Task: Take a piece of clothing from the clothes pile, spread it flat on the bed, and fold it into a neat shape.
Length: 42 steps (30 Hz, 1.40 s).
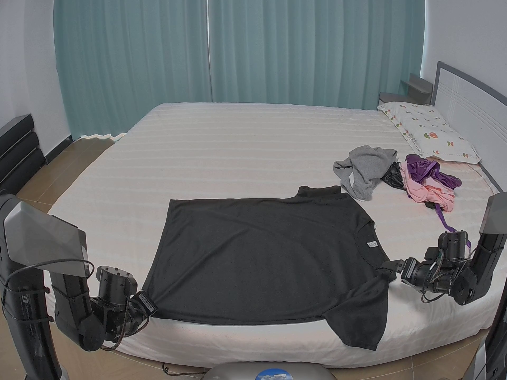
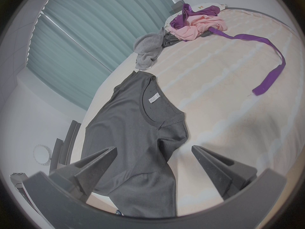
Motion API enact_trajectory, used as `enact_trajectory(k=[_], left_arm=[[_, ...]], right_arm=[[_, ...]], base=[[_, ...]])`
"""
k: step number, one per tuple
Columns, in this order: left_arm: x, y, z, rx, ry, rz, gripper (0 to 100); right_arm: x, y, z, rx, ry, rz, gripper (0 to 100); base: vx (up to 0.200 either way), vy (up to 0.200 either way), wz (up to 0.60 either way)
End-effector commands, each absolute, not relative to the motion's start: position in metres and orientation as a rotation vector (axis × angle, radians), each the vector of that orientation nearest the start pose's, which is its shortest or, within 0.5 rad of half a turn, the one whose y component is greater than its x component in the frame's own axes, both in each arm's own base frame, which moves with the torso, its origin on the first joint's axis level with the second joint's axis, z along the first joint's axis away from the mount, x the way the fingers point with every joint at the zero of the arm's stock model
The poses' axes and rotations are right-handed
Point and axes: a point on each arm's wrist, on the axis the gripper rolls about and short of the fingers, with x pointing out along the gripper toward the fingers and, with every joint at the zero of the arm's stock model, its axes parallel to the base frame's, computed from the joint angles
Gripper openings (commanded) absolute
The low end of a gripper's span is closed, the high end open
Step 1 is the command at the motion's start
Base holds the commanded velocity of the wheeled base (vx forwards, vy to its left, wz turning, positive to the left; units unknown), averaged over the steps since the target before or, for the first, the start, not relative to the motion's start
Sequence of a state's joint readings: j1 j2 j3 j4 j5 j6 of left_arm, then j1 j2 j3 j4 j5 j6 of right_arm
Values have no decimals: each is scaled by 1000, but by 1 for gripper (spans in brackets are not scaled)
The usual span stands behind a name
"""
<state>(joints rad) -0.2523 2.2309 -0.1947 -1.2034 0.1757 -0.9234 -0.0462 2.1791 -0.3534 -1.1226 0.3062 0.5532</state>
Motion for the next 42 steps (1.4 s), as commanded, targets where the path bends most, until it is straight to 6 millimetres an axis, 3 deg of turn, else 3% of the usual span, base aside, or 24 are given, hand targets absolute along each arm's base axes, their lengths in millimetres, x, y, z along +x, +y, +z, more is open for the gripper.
enact_trajectory(k=[1,6,11,15,19,32,33,42], left_arm=[[234,-58,-29,-691,779,301,100],[235,-57,-26,-699,770,294,100],[232,-59,-19,-753,831,168,100],[223,-49,-27,-638,921,71,100],[226,-33,-36,-588,936,27,100],[234,-39,-47,-500,899,-69,100],[234,-39,-47,-499,900,-71,0],[223,-35,-36,-509,894,-57,0]], right_arm=[[273,-6,-2,651,740,53,100],[271,-6,-2,652,748,54,100],[269,-5,-3,654,756,54,100],[267,-5,-2,654,758,53,100],[266,-5,-2,654,758,55,100],[267,-1,-5,651,772,67,100],[267,-1,-5,651,774,67,100],[254,0,-9,666,827,80,100]], base=[[0,0,0],[0,0,0],[0,0,0],[0,0,0],[0,0,0],[0,0,0],[0,0,0],[0,0,0]])
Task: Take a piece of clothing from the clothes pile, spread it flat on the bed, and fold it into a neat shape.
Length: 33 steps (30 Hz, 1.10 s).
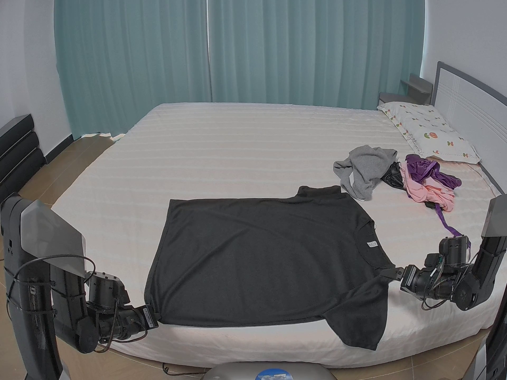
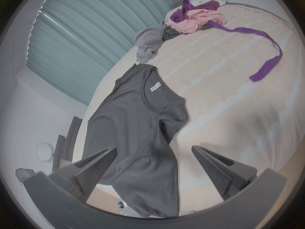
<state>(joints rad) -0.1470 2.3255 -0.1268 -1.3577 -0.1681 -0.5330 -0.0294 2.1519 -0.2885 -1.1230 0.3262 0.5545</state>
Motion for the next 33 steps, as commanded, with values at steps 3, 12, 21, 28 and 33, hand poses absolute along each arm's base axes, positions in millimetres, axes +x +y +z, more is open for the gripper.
enact_trajectory(k=[3,12,21,28,33], left_arm=[[218,-34,-29,-504,882,-56,0],[217,-34,-25,-515,864,-50,0],[217,-34,-27,-548,874,-34,0],[217,-35,-27,-547,877,-38,0],[217,-35,-27,-551,878,-37,0]], right_arm=[[246,1,-12,674,864,107,100],[252,3,-30,680,918,106,100],[271,24,-36,641,911,168,0],[277,20,-33,644,879,156,0],[284,11,-27,651,834,140,0]], base=[[0,0,0],[0,0,0],[0,0,0],[0,0,0],[0,0,0]])
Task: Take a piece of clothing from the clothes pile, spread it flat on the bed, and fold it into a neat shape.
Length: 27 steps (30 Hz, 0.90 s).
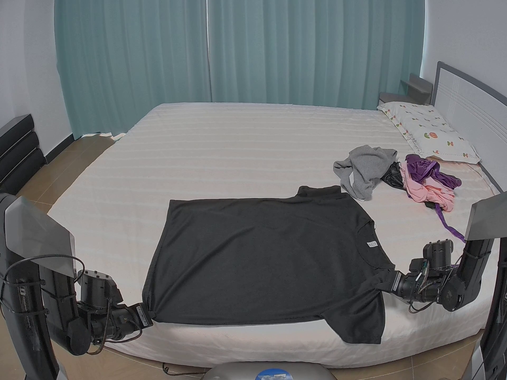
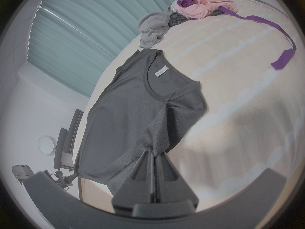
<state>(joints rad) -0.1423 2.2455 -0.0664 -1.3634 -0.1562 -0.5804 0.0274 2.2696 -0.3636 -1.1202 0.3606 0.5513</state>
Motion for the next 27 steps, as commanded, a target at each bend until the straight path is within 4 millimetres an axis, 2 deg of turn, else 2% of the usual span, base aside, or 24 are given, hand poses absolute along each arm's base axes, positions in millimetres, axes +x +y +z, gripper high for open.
enact_trajectory(k=[1,8,13,14,21,23,25,27], left_arm=[[217,-35,-27,-550,878,-38,0],[217,-42,-27,-578,885,-52,0],[218,-44,-26,-589,882,-54,0],[219,-44,-26,-589,881,-55,0],[219,-44,-26,-591,881,-54,0],[219,-44,-26,-592,881,-53,0],[218,-44,-25,-592,878,-54,0],[218,-44,-25,-595,876,-55,0]], right_arm=[[287,9,-24,654,816,137,0],[302,8,-16,648,768,151,0],[308,8,-20,650,815,137,0],[308,8,-21,646,822,136,100],[303,4,-16,641,814,141,100],[297,2,-15,625,820,148,100],[280,-1,-17,569,858,228,100],[273,-1,-20,543,876,267,100]], base=[[0,0,0],[0,0,0],[0,0,0],[0,0,0],[0,0,0],[0,0,0],[0,0,0],[0,0,0]])
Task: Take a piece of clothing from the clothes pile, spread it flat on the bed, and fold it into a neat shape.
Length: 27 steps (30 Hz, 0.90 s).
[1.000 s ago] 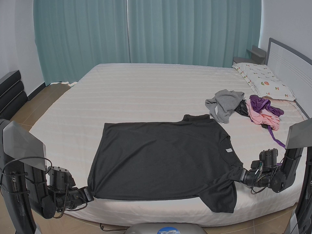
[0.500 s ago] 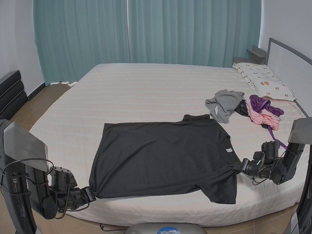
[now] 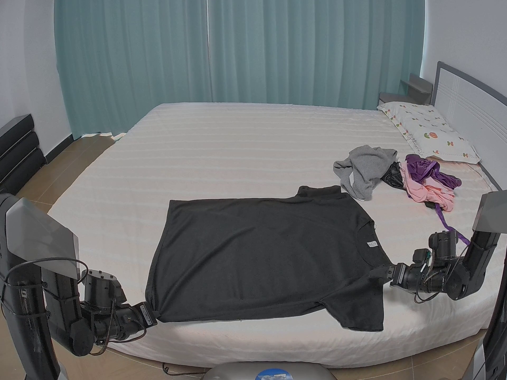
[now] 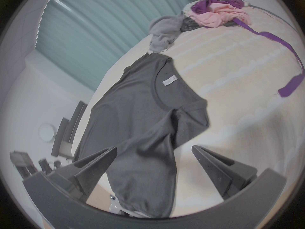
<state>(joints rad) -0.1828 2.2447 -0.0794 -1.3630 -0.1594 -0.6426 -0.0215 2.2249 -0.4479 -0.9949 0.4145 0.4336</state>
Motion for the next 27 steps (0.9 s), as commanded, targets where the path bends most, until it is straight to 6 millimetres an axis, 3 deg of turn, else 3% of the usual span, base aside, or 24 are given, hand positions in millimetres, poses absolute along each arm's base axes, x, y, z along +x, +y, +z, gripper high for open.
enact_trajectory(k=[1,11,22,23,27], left_arm=[[218,-44,-25,-595,876,-55,0],[218,-44,-25,-594,878,-53,0],[218,-44,-26,-594,879,-51,0],[218,-44,-26,-594,879,-51,0],[218,-44,-25,-595,878,-52,0]], right_arm=[[270,0,-22,534,886,272,100],[265,12,-39,524,968,301,100],[272,22,-50,532,919,308,100],[271,23,-50,526,920,301,0],[268,22,-48,518,918,281,0]], base=[[0,0,0],[0,0,0],[0,0,0],[0,0,0],[0,0,0]])
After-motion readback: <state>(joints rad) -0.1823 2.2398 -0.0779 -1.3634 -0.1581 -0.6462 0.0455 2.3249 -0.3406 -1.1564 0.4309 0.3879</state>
